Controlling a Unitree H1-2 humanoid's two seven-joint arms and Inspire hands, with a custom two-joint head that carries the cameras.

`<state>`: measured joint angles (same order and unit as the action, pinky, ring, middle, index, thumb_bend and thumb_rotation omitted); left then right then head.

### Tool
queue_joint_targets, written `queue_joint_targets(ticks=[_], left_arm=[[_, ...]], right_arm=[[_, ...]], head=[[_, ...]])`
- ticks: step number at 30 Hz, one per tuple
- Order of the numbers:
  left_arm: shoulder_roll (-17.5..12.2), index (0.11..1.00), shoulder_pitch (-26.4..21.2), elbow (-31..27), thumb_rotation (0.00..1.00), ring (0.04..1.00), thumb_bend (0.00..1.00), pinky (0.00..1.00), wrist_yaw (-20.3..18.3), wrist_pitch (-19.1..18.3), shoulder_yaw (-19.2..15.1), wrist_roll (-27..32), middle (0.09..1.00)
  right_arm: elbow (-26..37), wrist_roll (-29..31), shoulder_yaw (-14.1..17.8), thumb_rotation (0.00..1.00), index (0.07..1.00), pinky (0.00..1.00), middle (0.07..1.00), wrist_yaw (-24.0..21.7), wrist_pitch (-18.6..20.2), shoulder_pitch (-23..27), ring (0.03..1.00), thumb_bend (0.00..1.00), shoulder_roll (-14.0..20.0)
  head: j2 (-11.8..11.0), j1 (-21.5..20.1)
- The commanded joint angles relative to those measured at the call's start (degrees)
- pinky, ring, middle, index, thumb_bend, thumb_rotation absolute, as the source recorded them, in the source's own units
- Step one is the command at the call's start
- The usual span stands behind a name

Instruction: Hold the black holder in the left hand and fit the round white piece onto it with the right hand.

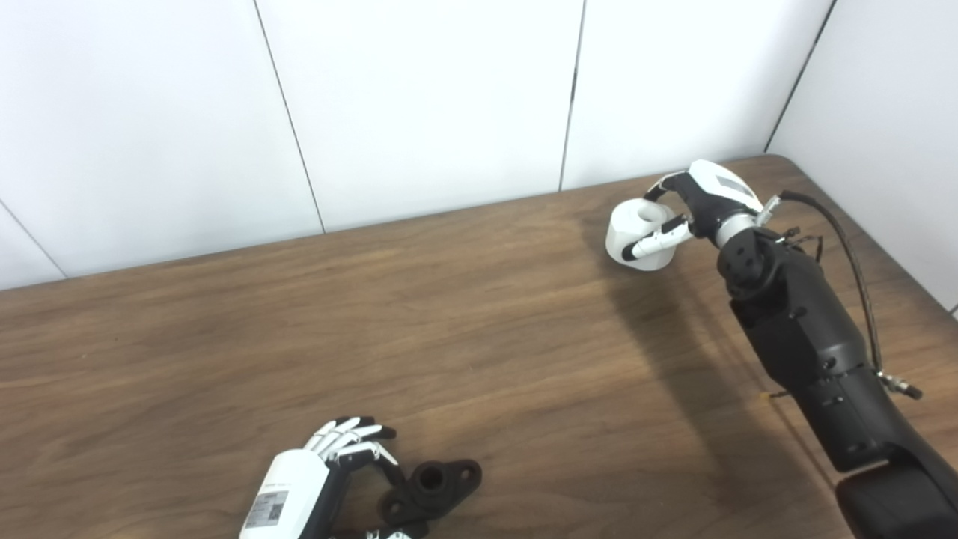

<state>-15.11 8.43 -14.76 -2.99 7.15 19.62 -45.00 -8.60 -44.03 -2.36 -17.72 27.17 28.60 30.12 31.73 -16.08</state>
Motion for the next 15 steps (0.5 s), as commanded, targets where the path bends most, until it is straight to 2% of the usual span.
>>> queue_joint_targets(ticks=[1, 9, 15], left_arm=[[-0.4, 0.487, 1.5, 0.7, 0.04, 0.855, 0.52, 0.87, -2.9, -2.6, 0.3, -1.0, 0.773], [-0.3, 0.487, 1.6, 0.0, 0.04, 0.858, 0.52, 0.87, -3.7, -3.3, 0.2, -0.9, 0.778], [-0.4, 0.487, 1.5, -0.3, 0.04, 0.859, 0.52, 0.87, -4.0, -3.7, 0.2, -0.8, 0.778]], right_arm=[[1.7, -0.2, 0.4, 0.31, 0.658, 0.81, 0.858, 0.9, -0.4, 2.3, 0.932, 0.81, 2.6], [1.9, -1.2, 0.4, 0.31, 0.649, 0.81, 0.866, -0.5, -0.3, 2.4, 0.938, 0.8, 2.3], [1.8, -1.4, 0.9, 0.29, 0.588, 0.79, 0.881, -0.5, -0.3, 2.3, 0.937, 0.78, 1.6]], head=[[0.0, 0.0], [0.3, 0.1], [0.4, 0.0]])
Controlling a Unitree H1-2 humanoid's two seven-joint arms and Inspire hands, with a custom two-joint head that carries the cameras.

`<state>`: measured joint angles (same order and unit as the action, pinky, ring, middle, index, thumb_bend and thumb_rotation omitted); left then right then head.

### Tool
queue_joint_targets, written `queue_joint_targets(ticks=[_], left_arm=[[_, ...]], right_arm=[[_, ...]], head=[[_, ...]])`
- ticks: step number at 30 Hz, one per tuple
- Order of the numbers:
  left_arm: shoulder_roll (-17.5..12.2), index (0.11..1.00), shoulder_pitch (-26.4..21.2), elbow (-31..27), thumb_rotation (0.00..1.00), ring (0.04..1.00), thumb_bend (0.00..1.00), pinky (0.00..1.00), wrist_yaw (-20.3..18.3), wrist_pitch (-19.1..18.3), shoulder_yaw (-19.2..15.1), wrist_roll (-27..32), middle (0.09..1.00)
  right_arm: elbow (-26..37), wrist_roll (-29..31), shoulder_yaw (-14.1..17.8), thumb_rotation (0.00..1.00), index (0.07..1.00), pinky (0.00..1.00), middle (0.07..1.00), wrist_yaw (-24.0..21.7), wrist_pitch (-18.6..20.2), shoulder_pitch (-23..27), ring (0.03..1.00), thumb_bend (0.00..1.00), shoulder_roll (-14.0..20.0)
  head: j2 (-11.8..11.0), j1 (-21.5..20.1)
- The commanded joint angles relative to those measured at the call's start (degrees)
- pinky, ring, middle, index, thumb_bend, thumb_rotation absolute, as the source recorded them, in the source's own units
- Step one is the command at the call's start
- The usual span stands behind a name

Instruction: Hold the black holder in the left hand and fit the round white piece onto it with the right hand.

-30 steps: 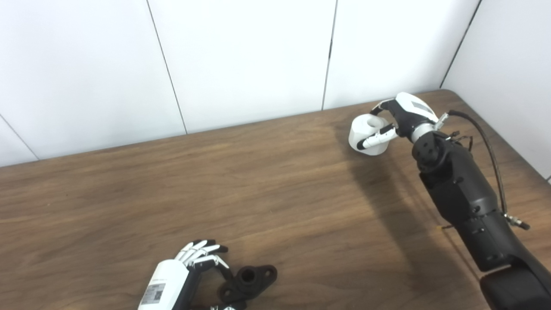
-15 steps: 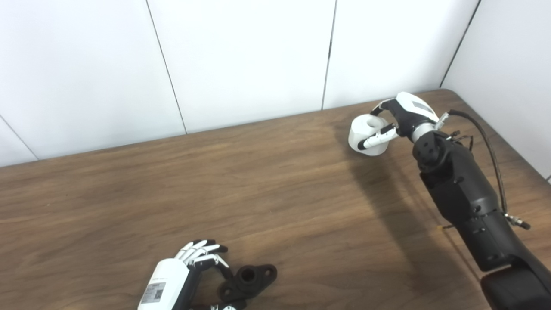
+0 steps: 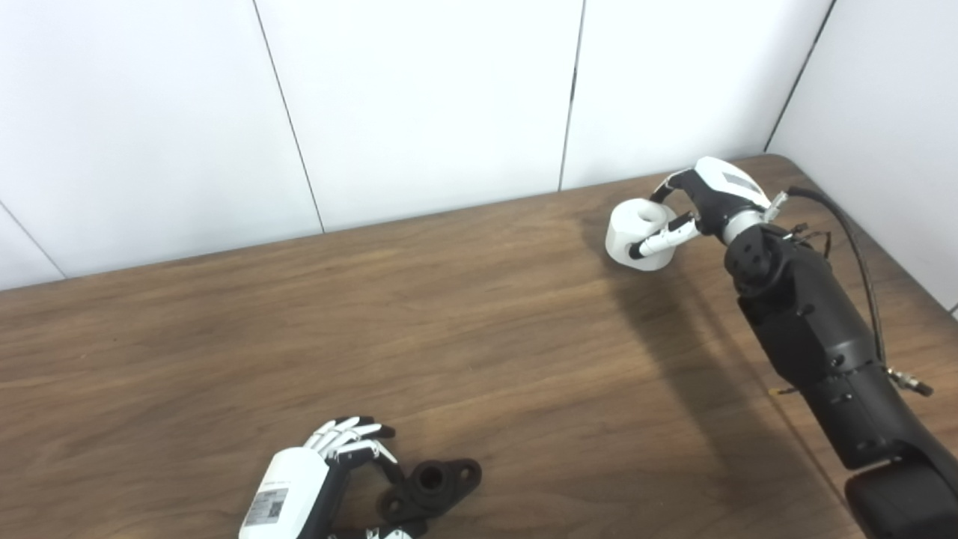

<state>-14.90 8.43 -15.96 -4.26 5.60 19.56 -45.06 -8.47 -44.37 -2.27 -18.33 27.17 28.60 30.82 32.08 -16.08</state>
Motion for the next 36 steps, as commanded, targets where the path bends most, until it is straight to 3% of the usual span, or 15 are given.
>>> queue_joint_targets(ticks=[1, 2, 5, 12, 21, 25, 32, 36], left_arm=[[-0.6, 0.487, 1.5, 0.9, 0.04, 0.856, 0.52, 0.86, -2.6, -2.1, 0.3, -0.7, 0.776], [-0.6, 0.487, 1.5, 0.9, 0.04, 0.857, 0.52, 0.86, -2.7, -2.1, 0.3, -0.7, 0.775], [-0.6, 0.487, 1.6, 0.8, 0.04, 0.856, 0.52, 0.86, -2.6, -2.1, 0.3, -0.7, 0.775], [-0.4, 0.487, 1.5, 0.7, 0.04, 0.856, 0.52, 0.86, -2.8, -2.2, 0.3, -0.6, 0.775], [-0.1, 0.487, 1.1, 0.6, 0.04, 0.852, 0.52, 0.86, -3.1, -2.6, 0.5, -1.4, 0.774], [0.4, 0.487, 1.3, 0.3, 0.04, 0.847, 0.52, 0.85, -3.1, -2.6, 0.7, -1.8, 0.77], [1.0, 0.488, 1.0, -0.8, 0.04, 0.853, 0.52, 0.86, -4.4, -4.3, 1.3, -2.9, 0.779], [1.1, 0.488, 0.7, -0.1, 0.04, 0.856, 0.52, 0.86, -4.0, -4.2, 1.6, -2.8, 0.783]], right_arm=[[1.7, -1.2, 0.8, 0.25, 0.558, 0.78, 0.876, 0.1, -0.3, 2.3, 0.932, 0.73, 0.8], [1.7, -1.1, 1.0, 0.2, 0.517, 0.78, 0.872, 0.0, -0.3, 2.2, 0.93, 0.61, 0.8], [1.8, -0.7, 2.2, 0.16, 0.491, 0.8, 0.859, -0.2, -0.3, 2.2, 0.93, 0.54, 0.1], [2.2, 1.2, 3.1, 0.14, 0.485, 0.81, 0.82, 1.4, -0.3, 1.7, 0.904, 0.52, -0.2], [3.4, 2.6, 1.1, 0.14, 0.485, 0.78, 0.813, 2.4, -1.9, 1.1, 0.886, 0.52, 1.9], [6.5, 2.1, -1.5, 0.14, 0.486, 0.76, 0.803, 0.1, -2.9, 0.6, 0.876, 0.52, 4.7], [17.3, 3.4, -3.8, 0.14, 0.485, 0.77, 0.784, -6.7, -2.0, -0.1, 0.872, 0.53, 8.6], [22.8, 3.3, -5.3, 0.14, 0.485, 0.78, 0.782, -9.9, -3.4, 0.1, 0.867, 0.52, 9.8]], head=[[0.1, 0.0], [0.3, -0.1], [0.3, -0.1], [0.5, 0.0], [1.5, 1.5], [2.4, 2.9], [4.4, 5.6], [5.6, 6.7]])
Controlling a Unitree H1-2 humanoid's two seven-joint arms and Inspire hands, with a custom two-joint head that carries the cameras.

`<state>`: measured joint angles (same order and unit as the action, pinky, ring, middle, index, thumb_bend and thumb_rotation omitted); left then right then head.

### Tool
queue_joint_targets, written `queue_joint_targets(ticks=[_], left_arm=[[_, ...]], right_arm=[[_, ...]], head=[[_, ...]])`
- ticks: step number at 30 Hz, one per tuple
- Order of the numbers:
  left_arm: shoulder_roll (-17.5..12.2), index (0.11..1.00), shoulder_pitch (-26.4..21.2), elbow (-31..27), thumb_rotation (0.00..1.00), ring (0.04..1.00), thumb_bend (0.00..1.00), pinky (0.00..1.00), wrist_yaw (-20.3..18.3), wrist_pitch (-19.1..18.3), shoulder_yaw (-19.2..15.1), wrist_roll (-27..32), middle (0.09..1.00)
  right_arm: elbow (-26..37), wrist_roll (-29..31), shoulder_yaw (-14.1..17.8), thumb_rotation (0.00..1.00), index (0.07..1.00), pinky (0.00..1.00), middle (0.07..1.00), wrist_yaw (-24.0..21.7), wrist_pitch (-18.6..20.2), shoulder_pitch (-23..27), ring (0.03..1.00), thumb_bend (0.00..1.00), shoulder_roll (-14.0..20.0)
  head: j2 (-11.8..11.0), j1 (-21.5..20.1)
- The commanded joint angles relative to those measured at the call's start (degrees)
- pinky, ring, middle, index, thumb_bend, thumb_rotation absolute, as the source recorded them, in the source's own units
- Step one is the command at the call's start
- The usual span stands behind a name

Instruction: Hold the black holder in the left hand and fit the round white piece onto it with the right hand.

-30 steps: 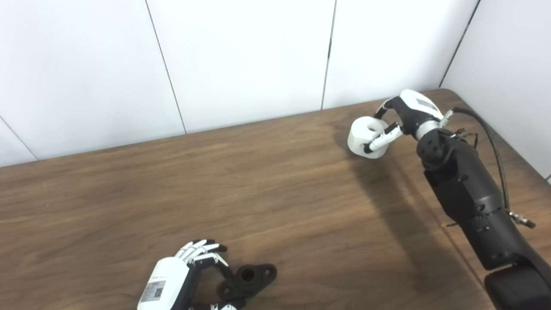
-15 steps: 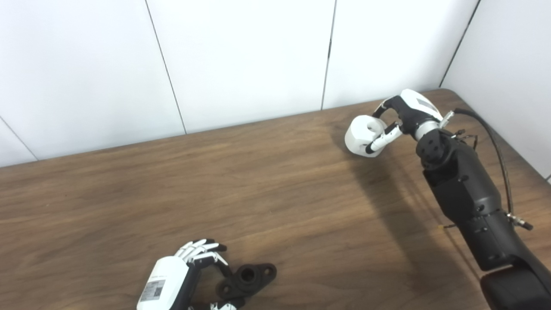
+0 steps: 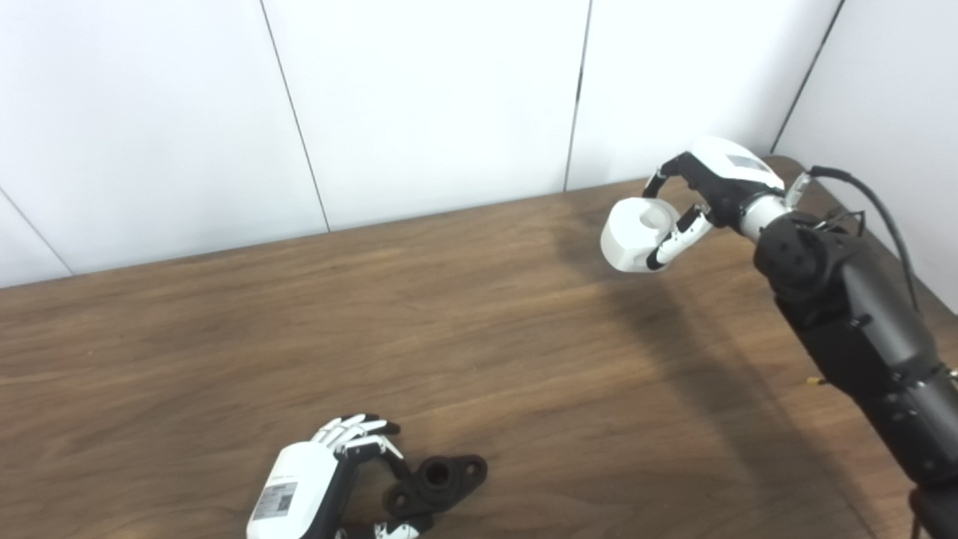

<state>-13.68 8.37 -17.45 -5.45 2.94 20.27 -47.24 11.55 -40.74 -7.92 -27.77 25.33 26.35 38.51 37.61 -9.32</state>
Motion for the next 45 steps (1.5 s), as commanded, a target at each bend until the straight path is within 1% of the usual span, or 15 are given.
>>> queue_joint_targets(ticks=[1, 3, 5, 9, 11, 16, 18, 20, 24, 29, 32, 34, 35, 38, 45], left_arm=[[-0.1, 0.488, 0.7, 1.4, 0.04, 0.858, 0.52, 0.87, -2.9, -1.7, 0.9, -0.7, 0.786], [0.0, 0.488, 0.5, 1.5, 0.04, 0.86, 0.52, 0.87, -2.9, -1.8, 1.1, -0.8, 0.788], [0.0, 0.488, 0.4, 1.6, 0.04, 0.862, 0.52, 0.87, -2.9, -1.9, 1.2, -0.9, 0.79], [0.2, 0.488, 0.1, 1.8, 0.04, 0.866, 0.52, 0.89, -2.9, -2.2, 1.6, -1.3, 0.793], [0.4, 0.488, 0.0, 1.8, 0.04, 0.869, 0.52, 0.89, -3.0, -2.7, 1.8, -1.5, 0.795], [0.8, 0.488, -0.4, 1.4, 0.04, 0.876, 0.52, 0.91, -4.0, -4.1, 2.2, -1.8, 0.801], [1.0, 0.488, -0.5, 1.3, 0.04, 0.877, 0.52, 0.91, -4.4, -4.4, 2.2, -1.9, 0.803], [1.1, 0.488, -0.6, 1.4, 0.04, 0.876, 0.52, 0.91, -4.4, -4.3, 2.2, -1.9, 0.803], [1.4, 0.489, -1.2, 1.6, 0.04, 0.873, 0.52, 0.91, -4.8, -4.6, 2.2, -1.8, 0.805], [1.4, 0.489, -1.8, 1.9, 0.04, 0.881, 0.52, 0.92, -5.6, -5.2, 2.2, -1.7, 0.808], [1.4, 0.489, -2.1, 1.7, 0.04, 0.888, 0.52, 0.93, -6.4, -5.8, 2.1, -1.6, 0.809], [1.4, 0.489, -2.2, 1.5, 0.04, 0.892, 0.52, 0.94, -6.9, -6.1, 2.1, -1.7, 0.81], [1.4, 0.489, -2.3, 1.5, 0.04, 0.892, 0.52, 0.94, -7.1, -6.1, 2.1, -1.7, 0.81], [1.3, 0.489, -2.6, 1.5, 0.04, 0.891, 0.52, 0.94, -7.4, -6.1, 2.2, -1.7, 0.809], [1.3, 0.489, -3.0, 1.0, 0.04, 0.886, 0.52, 0.94, -8.4, -6.7, 2.3, -2.0, 0.804]], right_arm=[[4.0, -0.6, -0.3, 0.14, 0.484, 0.78, 0.781, -1.2, -1.9, 2.5, 0.866, 0.52, 2.4], [7.0, -1.5, -1.5, 0.14, 0.484, 0.78, 0.78, -3.2, -1.8, 2.9, 0.868, 0.53, 2.6], [11.0, -2.5, -2.3, 0.14, 0.483, 0.79, 0.783, -5.6, -0.5, 2.9, 0.88, 0.53, 1.9], [17.2, -2.9, -3.0, 0.14, 0.483, 0.78, 0.781, -9.2, 0.2, 2.3, 0.882, 0.53, 0.8], [19.8, -3.4, -3.4, 0.14, 0.484, 0.78, 0.785, -11.0, 0.4, 2.0, 0.885, 0.53, 0.3], [24.9, -4.0, -4.2, 0.14, 0.483, 0.78, 0.787, -14.3, 0.3, 0.8, 0.888, 0.53, -2.1], [26.6, -4.9, -4.9, 0.14, 0.483, 0.78, 0.788, -15.9, 0.0, 0.5, 0.887, 0.53, -3.1], [28.3, -5.7, -5.7, 0.14, 0.482, 0.79, 0.787, -17.4, 0.1, 0.1, 0.888, 0.53, -4.5], [30.3, -6.5, -6.6, 0.14, 0.482, 0.81, 0.78, -19.5, -0.3, 0.0, 0.881, 0.53, -7.0], [31.9, -8.1, -7.5, 0.14, 0.482, 0.79, 0.776, -21.7, -1.3, -0.3, 0.878, 0.53, -9.9], [32.6, -8.9, -7.9, 0.14, 0.482, 0.79, 0.773, -22.9, -1.4, -0.6, 0.874, 0.53, -11.5], [33.0, -8.9, -7.9, 0.14, 0.482, 0.79, 0.773, -23.5, -1.5, -0.9, 0.875, 0.53, -12.3], [33.1, -8.8, -7.9, 0.14, 0.482, 0.79, 0.773, -23.7, -1.8, -0.9, 0.875, 0.53, -12.5], [33.1, -8.4, -8.1, 0.14, 0.481, 0.78, 0.769, -23.9, -3.0, -0.9, 0.872, 0.53, -13.4], [33.7, -8.4, -8.7, 0.14, 0.481, 0.76, 0.766, -25.2, -3.6, -0.2, 0.873, 0.53, -15.2]], head=[[0.2, 0.2], [1.3, 1.0], [1.7, 1.3], [3.4, 2.5], [3.7, 2.9], [4.9, 4.2], [6.0, 4.8], [6.2, 4.9], [8.1, 4.9], [8.7, 4.8], [9.9, 4.6], [9.9, 4.6], [10.6, 4.6], [11.3, 4.9], [12.1, 5.3]])
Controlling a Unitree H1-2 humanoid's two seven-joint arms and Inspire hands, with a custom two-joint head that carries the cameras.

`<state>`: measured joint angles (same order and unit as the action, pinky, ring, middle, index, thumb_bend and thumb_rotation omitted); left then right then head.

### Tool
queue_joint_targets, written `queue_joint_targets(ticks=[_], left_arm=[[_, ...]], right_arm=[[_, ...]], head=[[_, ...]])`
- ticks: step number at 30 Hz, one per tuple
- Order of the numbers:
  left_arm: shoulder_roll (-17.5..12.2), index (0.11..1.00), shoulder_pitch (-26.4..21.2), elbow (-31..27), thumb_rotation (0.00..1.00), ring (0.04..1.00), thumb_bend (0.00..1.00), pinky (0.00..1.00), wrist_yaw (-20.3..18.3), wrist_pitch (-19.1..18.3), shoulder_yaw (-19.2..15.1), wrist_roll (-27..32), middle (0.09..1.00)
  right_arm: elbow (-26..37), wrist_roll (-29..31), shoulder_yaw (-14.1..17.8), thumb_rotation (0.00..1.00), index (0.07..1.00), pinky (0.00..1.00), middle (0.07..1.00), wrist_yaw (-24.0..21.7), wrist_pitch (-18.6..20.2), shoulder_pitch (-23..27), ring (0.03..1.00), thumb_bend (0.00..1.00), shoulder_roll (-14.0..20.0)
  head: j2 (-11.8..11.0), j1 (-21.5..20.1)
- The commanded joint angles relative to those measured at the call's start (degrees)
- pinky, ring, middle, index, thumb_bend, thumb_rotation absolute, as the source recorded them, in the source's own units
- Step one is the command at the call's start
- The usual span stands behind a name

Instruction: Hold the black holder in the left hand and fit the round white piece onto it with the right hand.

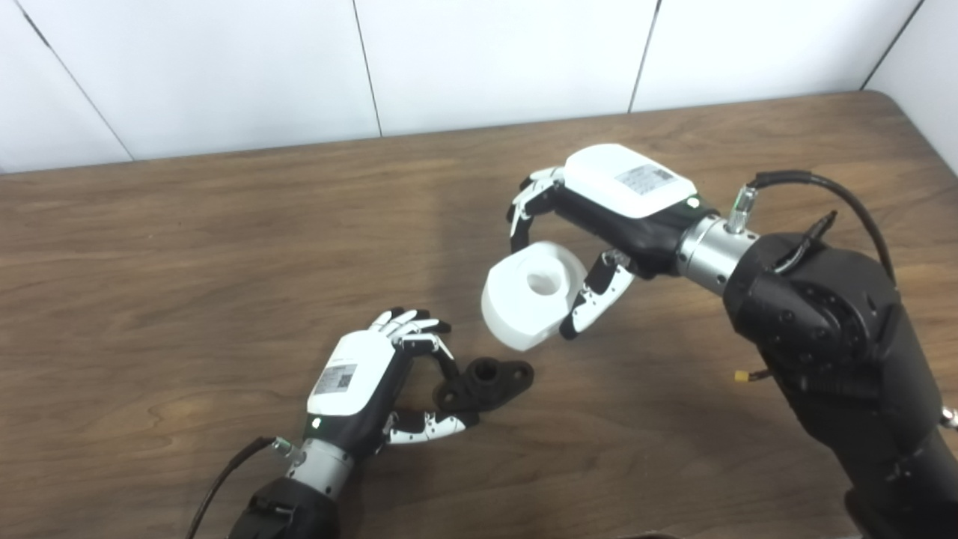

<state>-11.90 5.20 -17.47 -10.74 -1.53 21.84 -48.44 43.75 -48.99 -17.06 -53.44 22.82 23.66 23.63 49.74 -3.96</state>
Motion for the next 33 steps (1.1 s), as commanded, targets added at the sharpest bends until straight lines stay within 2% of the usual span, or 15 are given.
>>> queue_joint_targets(ticks=[1, 8, 23, 33], left_arm=[[-0.4, 0.489, 0.1, 1.1, 0.04, 0.886, 0.52, 0.94, -3.1, -2.2, 0.8, -0.9, 0.804], [-0.1, 0.489, 0.0, 0.8, 0.05, 0.886, 0.52, 0.94, -3.9, -3.0, 0.8, -0.8, 0.802], [0.1, 0.489, -0.3, -0.5, 0.05, 0.875, 0.52, 0.93, -4.5, -4.0, 1.4, -1.3, 0.796], [0.0, 0.489, -0.6, -0.9, 0.05, 0.876, 0.52, 0.92, -5.1, -4.5, 1.6, -1.8, 0.804]], right_arm=[[1.5, -0.1, 0.5, 0.15, 0.481, 0.76, 0.766, 0.3, -1.2, 2.6, 0.873, 0.53, -0.6], [2.5, 1.1, 1.3, 0.14, 0.481, 0.77, 0.782, -2.5, 1.2, 2.9, 0.892, 0.53, -3.1], [2.0, 2.1, 1.0, 0.15, 0.481, 0.75, 0.774, -2.9, 0.5, 1.7, 0.877, 0.53, -3.0], [0.7, 1.4, -0.3, 0.14, 0.482, 0.74, 0.77, -1.9, -2.0, 0.7, 0.868, 0.53, -3.4]], head=[[0.2, 0.1], [0.9, 0.6], [2.9, 1.4], [3.2, 1.6]])
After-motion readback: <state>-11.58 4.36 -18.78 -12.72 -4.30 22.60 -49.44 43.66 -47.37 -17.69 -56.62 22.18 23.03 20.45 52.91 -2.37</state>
